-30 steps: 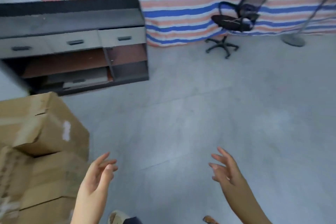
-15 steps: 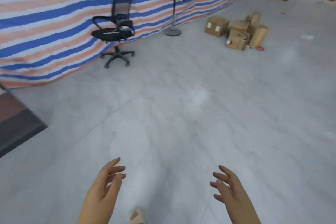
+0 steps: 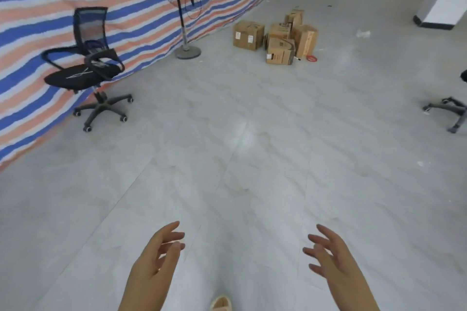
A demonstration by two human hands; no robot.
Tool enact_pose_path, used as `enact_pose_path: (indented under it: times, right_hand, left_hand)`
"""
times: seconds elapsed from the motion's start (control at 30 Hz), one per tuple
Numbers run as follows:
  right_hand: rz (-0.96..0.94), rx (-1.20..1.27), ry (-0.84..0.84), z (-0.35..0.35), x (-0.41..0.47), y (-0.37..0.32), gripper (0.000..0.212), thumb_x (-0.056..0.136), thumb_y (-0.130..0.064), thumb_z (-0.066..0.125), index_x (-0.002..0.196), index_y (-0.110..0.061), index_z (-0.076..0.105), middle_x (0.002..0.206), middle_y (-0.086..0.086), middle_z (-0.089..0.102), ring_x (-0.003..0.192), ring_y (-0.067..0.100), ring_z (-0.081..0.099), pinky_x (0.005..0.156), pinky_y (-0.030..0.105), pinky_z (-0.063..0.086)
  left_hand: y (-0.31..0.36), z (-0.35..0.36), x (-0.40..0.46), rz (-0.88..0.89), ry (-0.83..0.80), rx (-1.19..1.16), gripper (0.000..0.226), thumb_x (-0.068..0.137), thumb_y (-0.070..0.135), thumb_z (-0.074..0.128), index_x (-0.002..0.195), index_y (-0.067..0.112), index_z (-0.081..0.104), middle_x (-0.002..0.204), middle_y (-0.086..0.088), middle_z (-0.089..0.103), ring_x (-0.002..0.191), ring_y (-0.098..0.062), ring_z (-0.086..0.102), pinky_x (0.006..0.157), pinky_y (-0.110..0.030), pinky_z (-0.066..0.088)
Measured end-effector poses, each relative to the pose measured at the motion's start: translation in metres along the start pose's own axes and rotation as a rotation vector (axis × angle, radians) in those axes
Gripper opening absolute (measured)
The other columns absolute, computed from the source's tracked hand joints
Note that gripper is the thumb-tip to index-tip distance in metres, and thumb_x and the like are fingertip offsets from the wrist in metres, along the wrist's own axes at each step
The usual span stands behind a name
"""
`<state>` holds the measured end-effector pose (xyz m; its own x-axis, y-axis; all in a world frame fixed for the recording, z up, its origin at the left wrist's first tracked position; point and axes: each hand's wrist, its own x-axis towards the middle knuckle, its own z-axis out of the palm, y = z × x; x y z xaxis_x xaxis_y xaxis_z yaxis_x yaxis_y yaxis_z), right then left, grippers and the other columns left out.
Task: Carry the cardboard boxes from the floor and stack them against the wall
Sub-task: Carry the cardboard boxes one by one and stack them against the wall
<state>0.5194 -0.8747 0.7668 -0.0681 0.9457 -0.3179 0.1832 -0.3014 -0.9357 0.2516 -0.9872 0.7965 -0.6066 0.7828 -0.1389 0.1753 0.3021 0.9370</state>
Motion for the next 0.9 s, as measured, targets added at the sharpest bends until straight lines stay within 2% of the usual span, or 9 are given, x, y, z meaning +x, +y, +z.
enact_pose_path:
  times: [0.17,0.3,0.43,0.5,0.57,0.67,0.7,0.8,0.9]
  right_hand:
    - [-0.003,0.023,0.127,-0.003,0.064,-0.023,0.033,0.095,-0.004,0.049,0.120,-0.026,0.052,0.109,-0.004,0.064,0.093,0.016,0.067,0.080,0.036,0.052]
    - [0.073,0.050,0.216,-0.019,0.109,-0.024,0.034,0.094,-0.001,0.049,0.116,-0.027,0.055,0.108,-0.005,0.065,0.089,0.014,0.068,0.074,0.033,0.051]
    - [0.121,0.059,0.265,-0.048,0.179,-0.030,0.033,0.094,0.000,0.048,0.117,-0.022,0.054,0.106,-0.002,0.064,0.088,0.016,0.066,0.074,0.034,0.049]
    - [0.120,0.052,0.253,-0.070,0.224,-0.042,0.032,0.095,-0.001,0.048,0.116,-0.024,0.054,0.106,-0.004,0.064,0.089,0.015,0.067,0.075,0.034,0.049]
    - [0.107,0.028,0.227,-0.099,0.268,-0.059,0.031,0.095,-0.003,0.049,0.115,-0.027,0.055,0.106,-0.005,0.065,0.090,0.014,0.067,0.076,0.033,0.050]
    - [0.038,-0.040,0.203,-0.141,0.337,-0.096,0.032,0.095,-0.005,0.049,0.113,-0.031,0.057,0.105,-0.007,0.067,0.088,0.009,0.069,0.077,0.033,0.053]
    - [0.017,-0.052,0.200,-0.153,0.358,-0.106,0.032,0.096,-0.006,0.049,0.113,-0.032,0.056,0.104,-0.008,0.068,0.088,0.008,0.069,0.078,0.033,0.053]
    - [0.006,-0.083,0.150,-0.182,0.415,-0.124,0.029,0.097,-0.010,0.049,0.114,-0.033,0.055,0.104,-0.010,0.067,0.088,0.005,0.068,0.078,0.029,0.052]
    - [0.021,-0.099,0.099,-0.192,0.458,-0.133,0.028,0.097,-0.011,0.049,0.112,-0.033,0.057,0.104,-0.009,0.068,0.089,0.004,0.068,0.078,0.028,0.052]
  left_hand:
    - [0.021,0.036,0.094,-0.001,-0.110,0.035,0.035,0.093,-0.003,0.048,0.102,0.028,0.062,0.098,-0.001,0.069,0.080,-0.002,0.066,0.079,-0.023,0.049]
    - [0.043,0.088,0.155,-0.008,-0.188,0.057,0.036,0.093,-0.004,0.048,0.101,0.027,0.063,0.097,-0.001,0.070,0.077,0.000,0.066,0.072,-0.013,0.050]
    - [0.071,0.155,0.212,0.008,-0.217,0.047,0.034,0.093,-0.003,0.049,0.103,0.027,0.063,0.099,0.000,0.069,0.080,-0.001,0.066,0.079,-0.023,0.051]
    - [0.088,0.195,0.240,0.025,-0.212,0.025,0.034,0.093,-0.002,0.048,0.103,0.027,0.062,0.100,0.000,0.069,0.081,-0.003,0.066,0.086,-0.034,0.052]
    - [0.107,0.235,0.263,0.022,-0.196,-0.001,0.034,0.093,-0.002,0.047,0.102,0.027,0.062,0.099,-0.001,0.069,0.080,-0.003,0.066,0.086,-0.038,0.051]
    - [0.139,0.298,0.296,0.031,-0.186,-0.028,0.036,0.093,-0.004,0.047,0.100,0.027,0.063,0.097,-0.002,0.070,0.078,-0.002,0.067,0.078,-0.024,0.051]
    - [0.148,0.317,0.306,0.035,-0.202,-0.031,0.036,0.093,-0.004,0.047,0.101,0.027,0.063,0.097,-0.002,0.070,0.079,-0.002,0.067,0.078,-0.022,0.051]
    - [0.165,0.365,0.334,0.021,-0.257,-0.039,0.033,0.093,-0.001,0.048,0.105,0.027,0.063,0.095,-0.002,0.071,0.084,-0.005,0.067,0.080,-0.031,0.053]
    - [0.182,0.396,0.362,-0.010,-0.259,-0.060,0.034,0.093,-0.004,0.047,0.104,0.023,0.064,0.091,-0.002,0.072,0.081,-0.009,0.068,0.076,-0.023,0.055]
